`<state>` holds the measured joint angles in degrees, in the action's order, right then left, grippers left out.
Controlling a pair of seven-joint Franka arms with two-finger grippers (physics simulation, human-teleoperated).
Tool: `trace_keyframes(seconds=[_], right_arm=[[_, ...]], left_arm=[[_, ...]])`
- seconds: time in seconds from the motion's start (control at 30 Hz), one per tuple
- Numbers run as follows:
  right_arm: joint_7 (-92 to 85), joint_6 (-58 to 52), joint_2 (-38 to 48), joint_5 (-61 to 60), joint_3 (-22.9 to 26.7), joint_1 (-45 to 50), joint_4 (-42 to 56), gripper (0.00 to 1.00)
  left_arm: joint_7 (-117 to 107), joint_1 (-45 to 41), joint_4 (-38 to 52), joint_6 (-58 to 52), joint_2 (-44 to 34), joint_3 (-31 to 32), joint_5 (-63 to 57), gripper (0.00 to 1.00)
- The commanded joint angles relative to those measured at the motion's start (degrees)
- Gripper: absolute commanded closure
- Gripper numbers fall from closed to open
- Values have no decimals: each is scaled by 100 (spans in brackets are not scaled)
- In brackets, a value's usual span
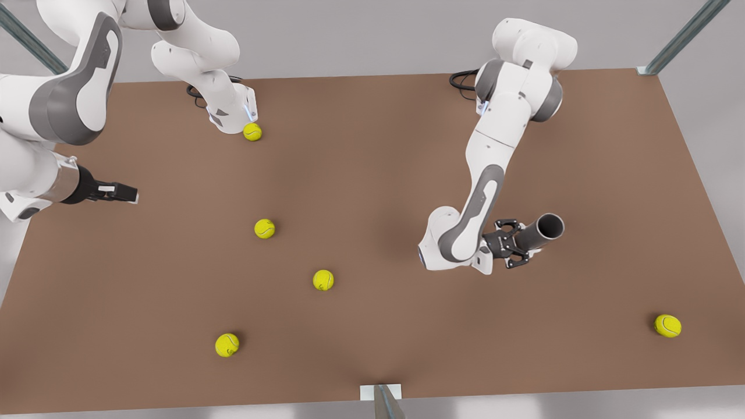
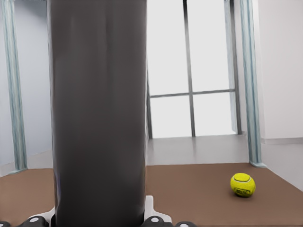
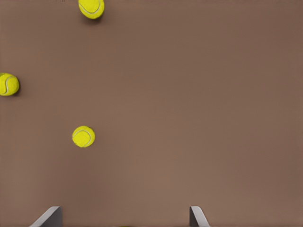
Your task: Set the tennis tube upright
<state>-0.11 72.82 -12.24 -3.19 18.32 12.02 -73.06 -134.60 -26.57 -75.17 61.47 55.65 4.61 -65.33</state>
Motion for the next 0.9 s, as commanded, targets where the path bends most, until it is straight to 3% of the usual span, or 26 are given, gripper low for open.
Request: trace_keyframes(seconds=[0.0, 0.67, 0.7, 0.87], right_arm=[[-24, 13, -6, 2, 5, 3, 11, 0], [-33, 5, -50, -6, 5, 20, 11, 0], [-33, 5, -50, -15, 5, 20, 11, 0], [-33, 5, -50, -15, 14, 20, 11, 0]], left_arm=[[-638, 2, 2, 32, 42, 4, 73, 26], [-1253, 11, 143, 568, 596, -4, 126, 25], [-1209, 11, 143, 568, 613, -4, 135, 0], [-1209, 11, 143, 559, 631, -4, 143, 0]])
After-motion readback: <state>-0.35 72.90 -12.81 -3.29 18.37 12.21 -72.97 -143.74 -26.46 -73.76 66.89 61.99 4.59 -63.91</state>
